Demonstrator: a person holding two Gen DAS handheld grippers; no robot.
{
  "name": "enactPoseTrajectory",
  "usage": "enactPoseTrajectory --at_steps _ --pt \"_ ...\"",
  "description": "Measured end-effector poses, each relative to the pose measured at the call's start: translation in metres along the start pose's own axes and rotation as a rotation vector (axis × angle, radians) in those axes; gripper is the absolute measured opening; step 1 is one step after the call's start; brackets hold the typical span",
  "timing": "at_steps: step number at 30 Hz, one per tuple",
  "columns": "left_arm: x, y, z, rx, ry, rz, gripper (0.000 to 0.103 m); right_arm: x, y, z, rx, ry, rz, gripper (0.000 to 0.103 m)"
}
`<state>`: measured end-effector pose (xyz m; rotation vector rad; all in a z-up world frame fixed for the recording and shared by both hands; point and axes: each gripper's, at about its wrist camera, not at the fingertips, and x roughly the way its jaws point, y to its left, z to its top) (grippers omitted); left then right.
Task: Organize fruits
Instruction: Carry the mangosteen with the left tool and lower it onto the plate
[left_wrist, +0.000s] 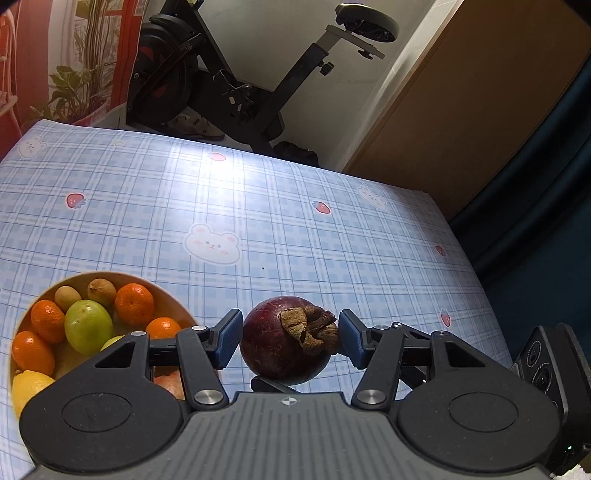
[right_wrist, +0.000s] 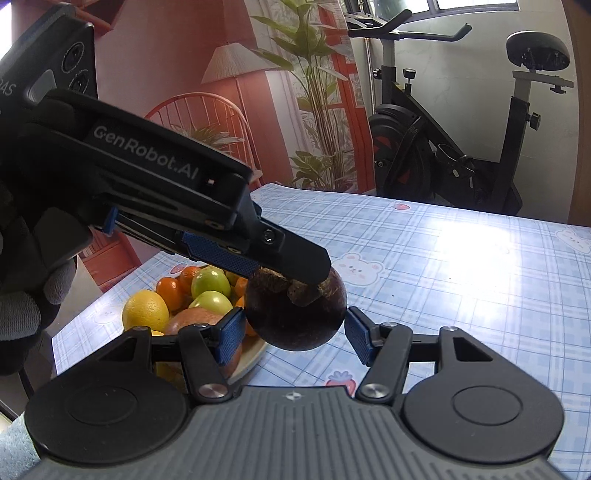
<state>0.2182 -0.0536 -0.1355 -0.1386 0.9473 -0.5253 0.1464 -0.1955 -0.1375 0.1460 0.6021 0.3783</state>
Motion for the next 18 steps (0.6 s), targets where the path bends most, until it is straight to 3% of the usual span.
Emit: enactPoseTrajectory --at_steps 8,18 --pt "-0.046 0.054 0.000 -0.062 -0.032 0.054 0.060 0.037 0.051 0.019 -0.063 0.016 0.093 0.062" --pt "-0.051 0.110 -0.024 -0.161 -0.051 0.034 0.060 0.086 0.092 0.012 -0.189 0.127 0.109 0.062"
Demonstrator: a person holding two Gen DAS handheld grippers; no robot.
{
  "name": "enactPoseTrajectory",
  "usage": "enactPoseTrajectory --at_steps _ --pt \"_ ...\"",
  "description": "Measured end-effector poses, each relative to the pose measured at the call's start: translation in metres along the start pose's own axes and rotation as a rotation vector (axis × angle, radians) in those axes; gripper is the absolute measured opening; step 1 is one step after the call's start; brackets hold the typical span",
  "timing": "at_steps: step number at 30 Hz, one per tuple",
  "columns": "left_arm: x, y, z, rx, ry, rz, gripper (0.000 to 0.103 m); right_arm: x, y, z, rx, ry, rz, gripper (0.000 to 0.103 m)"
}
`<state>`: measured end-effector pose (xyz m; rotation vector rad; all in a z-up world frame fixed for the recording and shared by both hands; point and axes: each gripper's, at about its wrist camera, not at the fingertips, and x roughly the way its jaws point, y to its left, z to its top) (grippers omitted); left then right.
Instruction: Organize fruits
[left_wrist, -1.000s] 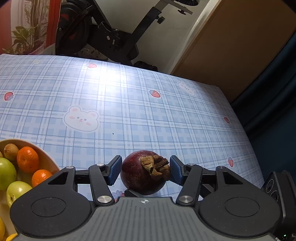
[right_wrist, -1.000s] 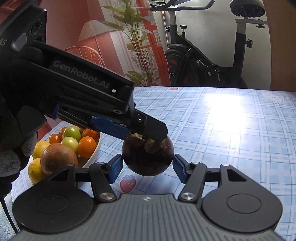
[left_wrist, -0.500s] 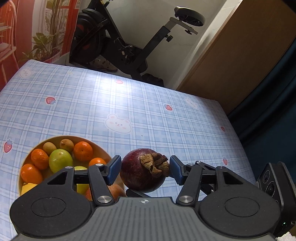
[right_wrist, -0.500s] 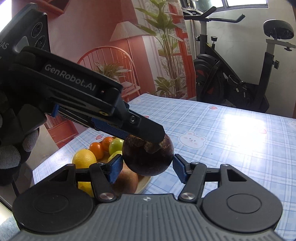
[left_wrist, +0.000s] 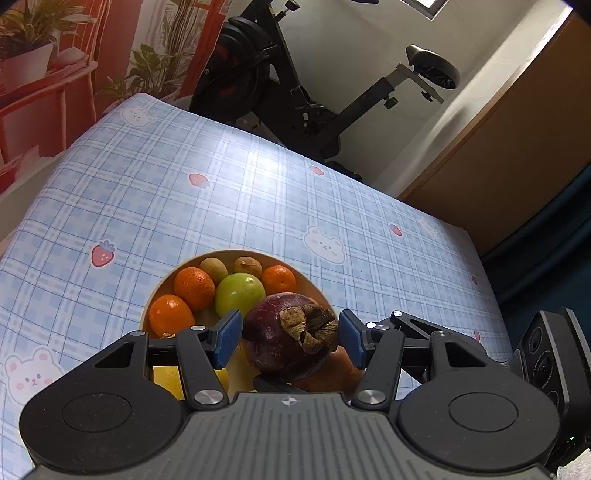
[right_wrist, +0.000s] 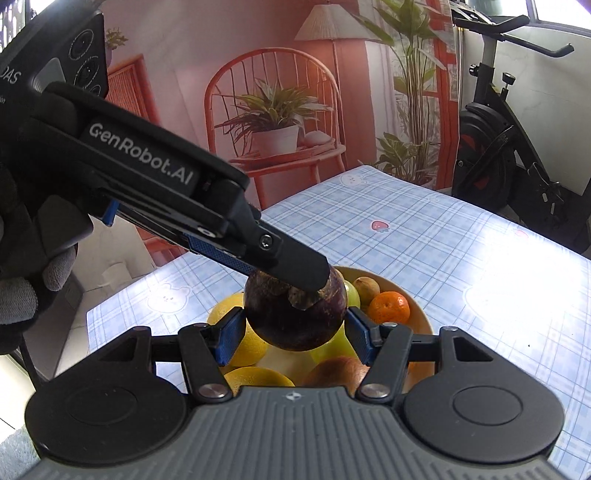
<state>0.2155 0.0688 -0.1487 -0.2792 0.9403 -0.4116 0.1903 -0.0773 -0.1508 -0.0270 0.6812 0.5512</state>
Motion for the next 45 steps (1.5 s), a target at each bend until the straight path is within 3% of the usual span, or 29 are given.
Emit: enactPoseTrajectory --at_steps 12,24,34,40,45 --pt "0.009 0.036 0.000 -0.065 -0.026 -0.056 0.060 0.036 0.005 0.012 -0.056 0.075 -0.042 0.062" --pt "0.015 0.045 0.002 -0.070 -0.027 -0.051 0.060 0.036 0.009 0.012 -0.071 0.097 -0.048 0.062" --pt "-0.013 0.040 -0.002 -0.068 -0.090 -0.002 0.061 0.012 0.004 0.004 -0.021 0.068 -0.070 0.060" --pt "-0.042 0.015 -0.002 0.014 -0.150 0.070 0.063 -0.024 -0.001 0.004 0.010 0.014 -0.122 0.060" --pt "-0.081 -0.018 -0.009 0.101 -0.285 0.194 0.071 -0.067 0.000 0.009 0.033 -0.073 -0.159 0.079"
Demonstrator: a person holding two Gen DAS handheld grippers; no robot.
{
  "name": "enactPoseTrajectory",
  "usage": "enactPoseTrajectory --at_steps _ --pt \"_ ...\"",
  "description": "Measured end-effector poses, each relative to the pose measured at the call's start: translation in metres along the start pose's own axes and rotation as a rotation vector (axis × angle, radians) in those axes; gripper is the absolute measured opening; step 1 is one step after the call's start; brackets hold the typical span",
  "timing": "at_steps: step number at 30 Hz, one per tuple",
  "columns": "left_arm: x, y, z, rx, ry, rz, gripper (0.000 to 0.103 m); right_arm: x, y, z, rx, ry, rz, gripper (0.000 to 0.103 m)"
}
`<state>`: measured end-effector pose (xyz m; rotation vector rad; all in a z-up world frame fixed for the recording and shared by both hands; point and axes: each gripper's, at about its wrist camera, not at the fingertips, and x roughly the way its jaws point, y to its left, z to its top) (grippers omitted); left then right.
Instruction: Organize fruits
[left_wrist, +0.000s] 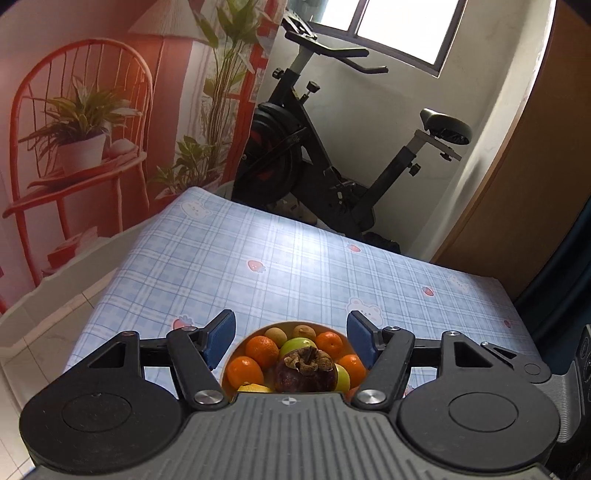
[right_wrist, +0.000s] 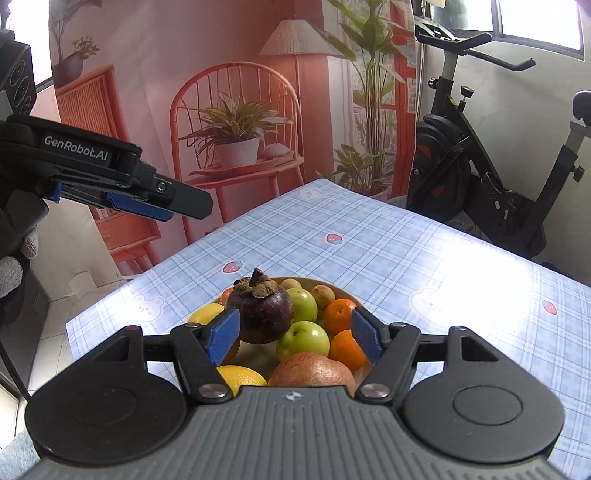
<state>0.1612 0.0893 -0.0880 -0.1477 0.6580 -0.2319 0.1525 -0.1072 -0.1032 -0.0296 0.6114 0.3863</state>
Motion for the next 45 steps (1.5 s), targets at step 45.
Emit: enactPoseTrajectory --at_steps 45 --pt "-0.141 -0.152 -0.026 0.230 -0.332 0.176 0.103 -0.203 0.001 0.016 0.259 -0.323 -0.289 0.103"
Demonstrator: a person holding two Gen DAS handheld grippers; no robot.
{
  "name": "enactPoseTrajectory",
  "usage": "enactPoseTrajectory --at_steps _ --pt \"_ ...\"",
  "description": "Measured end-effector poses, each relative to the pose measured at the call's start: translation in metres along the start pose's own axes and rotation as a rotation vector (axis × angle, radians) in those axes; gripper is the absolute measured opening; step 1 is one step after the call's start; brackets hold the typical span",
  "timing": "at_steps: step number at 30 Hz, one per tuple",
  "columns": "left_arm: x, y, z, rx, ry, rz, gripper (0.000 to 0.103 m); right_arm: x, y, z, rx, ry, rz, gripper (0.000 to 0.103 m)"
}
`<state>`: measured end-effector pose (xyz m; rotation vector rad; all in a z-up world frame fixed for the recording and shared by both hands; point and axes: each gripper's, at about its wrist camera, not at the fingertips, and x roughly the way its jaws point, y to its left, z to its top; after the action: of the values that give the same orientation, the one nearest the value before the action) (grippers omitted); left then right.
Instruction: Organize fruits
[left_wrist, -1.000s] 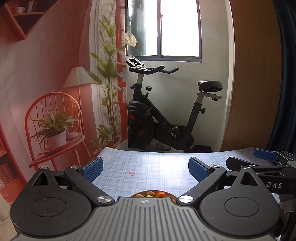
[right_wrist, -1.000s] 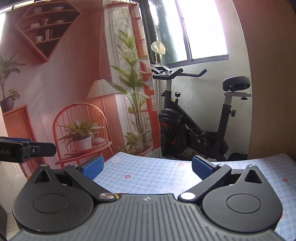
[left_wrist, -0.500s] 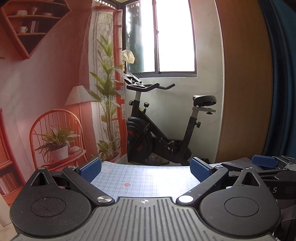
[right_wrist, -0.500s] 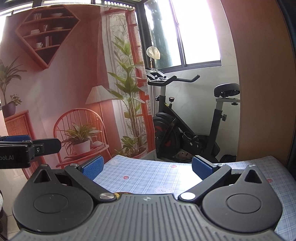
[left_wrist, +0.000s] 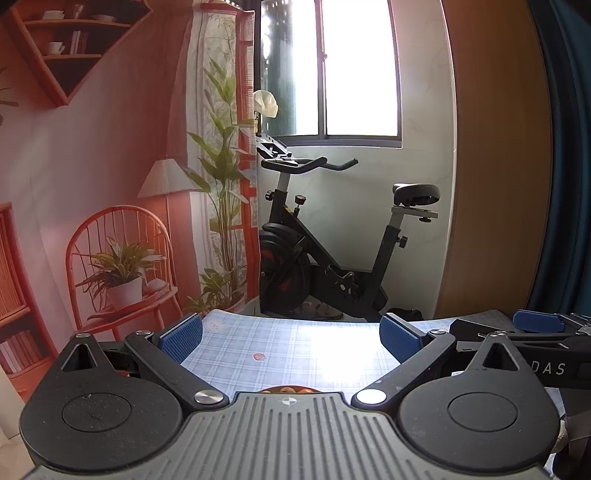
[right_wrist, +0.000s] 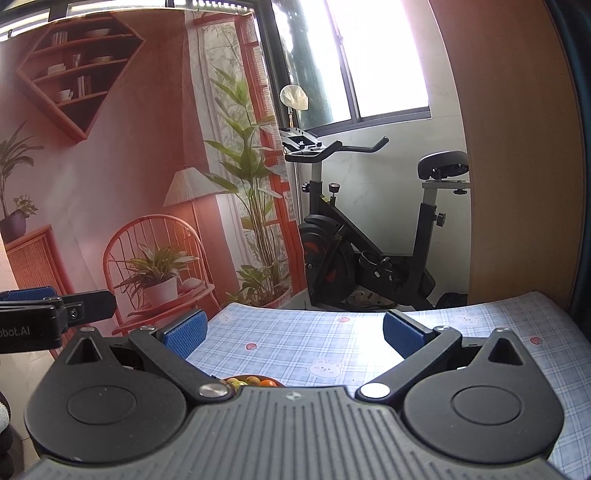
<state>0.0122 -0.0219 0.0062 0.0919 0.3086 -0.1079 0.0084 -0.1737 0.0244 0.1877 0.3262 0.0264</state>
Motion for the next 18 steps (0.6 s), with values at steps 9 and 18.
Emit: enactPoseTrajectory --at_steps 9,18 --pt "-0.0027 0.0035 0.0027 -0.011 0.003 0.004 0.103 -0.0040 0.0037 0.0029 -0.022 -0.011 -0.024 0.103" --pt "-0.0008 0.0038 0.0050 -0.019 0.018 -0.002 0.103 -0.0055 0.0050 0.0041 -0.039 -0.014 -0.030 0.103"
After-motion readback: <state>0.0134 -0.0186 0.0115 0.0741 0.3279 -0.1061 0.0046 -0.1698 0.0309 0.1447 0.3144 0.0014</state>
